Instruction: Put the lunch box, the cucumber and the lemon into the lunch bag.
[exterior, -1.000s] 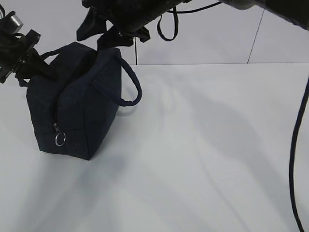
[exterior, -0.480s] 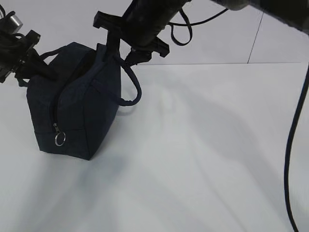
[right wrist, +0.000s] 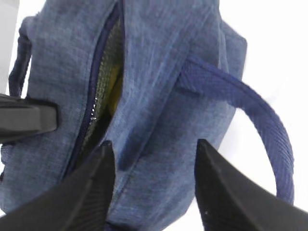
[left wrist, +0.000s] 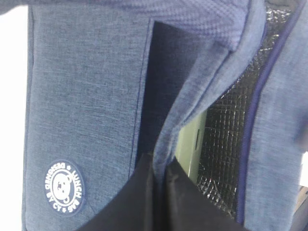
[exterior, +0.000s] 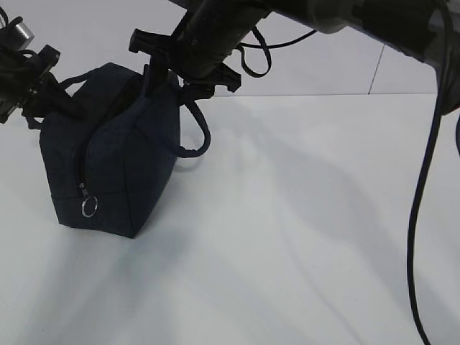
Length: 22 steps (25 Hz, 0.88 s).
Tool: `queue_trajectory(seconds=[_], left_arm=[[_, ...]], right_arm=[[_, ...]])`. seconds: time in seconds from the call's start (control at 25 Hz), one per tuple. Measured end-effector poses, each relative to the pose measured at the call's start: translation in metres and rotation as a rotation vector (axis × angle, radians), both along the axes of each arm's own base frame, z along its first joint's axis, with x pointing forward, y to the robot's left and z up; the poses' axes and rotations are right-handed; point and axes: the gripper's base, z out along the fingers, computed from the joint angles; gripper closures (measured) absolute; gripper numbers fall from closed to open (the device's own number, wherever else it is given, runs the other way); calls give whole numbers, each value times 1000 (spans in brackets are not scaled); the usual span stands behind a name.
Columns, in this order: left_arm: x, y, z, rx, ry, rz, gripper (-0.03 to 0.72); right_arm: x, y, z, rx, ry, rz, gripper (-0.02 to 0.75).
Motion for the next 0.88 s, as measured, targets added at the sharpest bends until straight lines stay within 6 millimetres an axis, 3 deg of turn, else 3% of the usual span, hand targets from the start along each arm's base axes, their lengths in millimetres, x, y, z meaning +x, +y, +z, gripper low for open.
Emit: queue_trajectory(seconds=[0.16, 0.48, 0.8, 0.88], left_arm=[[0, 0, 0, 0, 0, 0, 697], [0, 0, 0, 0, 0, 0, 697], [0, 0, 0, 0, 0, 0, 697], [0, 0, 0, 0, 0, 0, 697]], right_arm=[[1, 1, -2, 5, 0, -9, 330], [5, 9, -27, 26, 58, -19, 330], [4, 12, -28, 54, 82, -20, 330], [4, 13, -28, 56, 84, -20, 365]])
